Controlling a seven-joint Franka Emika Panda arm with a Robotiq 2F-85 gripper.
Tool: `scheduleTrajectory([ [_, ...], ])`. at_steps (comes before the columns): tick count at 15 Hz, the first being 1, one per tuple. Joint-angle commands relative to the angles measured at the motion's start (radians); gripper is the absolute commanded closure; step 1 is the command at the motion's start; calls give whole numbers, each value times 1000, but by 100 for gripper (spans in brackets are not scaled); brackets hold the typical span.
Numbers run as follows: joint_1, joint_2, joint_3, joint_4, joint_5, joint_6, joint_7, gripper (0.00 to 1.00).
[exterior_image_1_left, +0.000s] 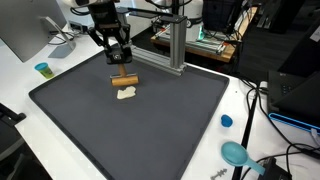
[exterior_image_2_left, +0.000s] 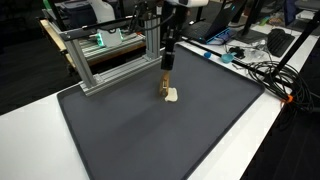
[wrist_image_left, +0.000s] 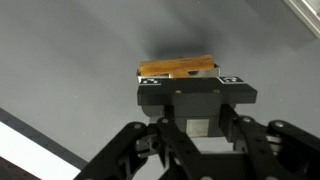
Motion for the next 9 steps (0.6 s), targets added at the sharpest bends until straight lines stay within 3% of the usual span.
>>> scheduleTrajectory([
  [1,-8,-13,3,-4,39,16,-16,79],
  [9,-3,101,14,49,40,52,-2,79],
])
